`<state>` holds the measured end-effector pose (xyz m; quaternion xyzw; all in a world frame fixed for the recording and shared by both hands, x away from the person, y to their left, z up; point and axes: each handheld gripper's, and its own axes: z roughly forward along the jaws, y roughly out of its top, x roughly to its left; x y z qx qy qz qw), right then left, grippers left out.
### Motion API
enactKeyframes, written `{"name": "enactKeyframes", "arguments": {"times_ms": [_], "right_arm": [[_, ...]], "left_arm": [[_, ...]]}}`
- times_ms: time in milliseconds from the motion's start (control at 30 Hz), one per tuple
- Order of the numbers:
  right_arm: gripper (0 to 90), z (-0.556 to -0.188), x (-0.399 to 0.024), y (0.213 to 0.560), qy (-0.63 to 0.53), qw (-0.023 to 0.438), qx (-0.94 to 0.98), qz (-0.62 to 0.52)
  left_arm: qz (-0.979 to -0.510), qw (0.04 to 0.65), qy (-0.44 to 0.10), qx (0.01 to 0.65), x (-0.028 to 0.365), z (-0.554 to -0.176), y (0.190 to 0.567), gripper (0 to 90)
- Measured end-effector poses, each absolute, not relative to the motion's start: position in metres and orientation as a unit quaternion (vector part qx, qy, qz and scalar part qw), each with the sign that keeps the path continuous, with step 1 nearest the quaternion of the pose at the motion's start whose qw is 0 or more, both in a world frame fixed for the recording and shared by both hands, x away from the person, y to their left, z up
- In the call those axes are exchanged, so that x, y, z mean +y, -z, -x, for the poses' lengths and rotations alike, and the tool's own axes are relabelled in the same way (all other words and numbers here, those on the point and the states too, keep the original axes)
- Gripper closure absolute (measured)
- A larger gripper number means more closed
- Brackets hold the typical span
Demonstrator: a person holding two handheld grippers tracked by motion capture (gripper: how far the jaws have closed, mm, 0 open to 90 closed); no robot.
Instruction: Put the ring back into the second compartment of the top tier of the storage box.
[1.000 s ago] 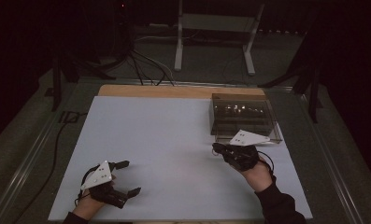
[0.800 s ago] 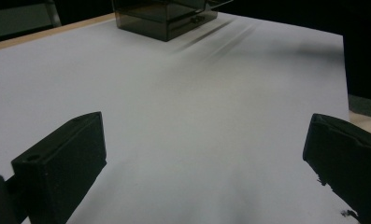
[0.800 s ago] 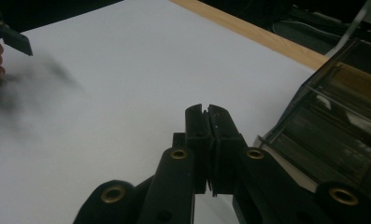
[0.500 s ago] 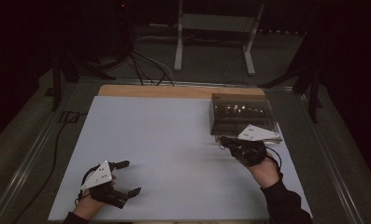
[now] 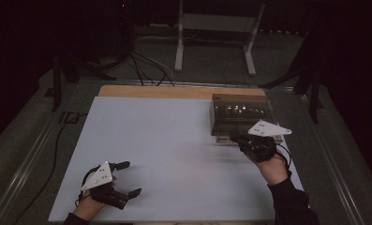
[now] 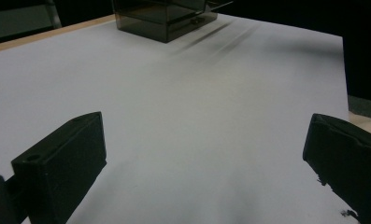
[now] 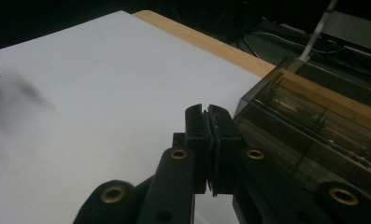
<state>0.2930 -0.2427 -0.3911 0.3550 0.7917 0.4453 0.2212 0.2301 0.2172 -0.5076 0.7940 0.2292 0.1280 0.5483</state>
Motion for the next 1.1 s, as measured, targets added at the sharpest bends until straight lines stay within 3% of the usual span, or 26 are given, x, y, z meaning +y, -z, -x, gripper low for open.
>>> {"name": "enactKeyframes", "arguments": {"times_ms": [1100], "right_arm": [[88.2, -0.313, -0.290, 0.384, -0.437, 0.258, 0.752, -0.420]], "left_arm": [[-0.796, 0.544, -0.130, 0.230, 0.217, -0.230, 0.508, 0.7]]}}
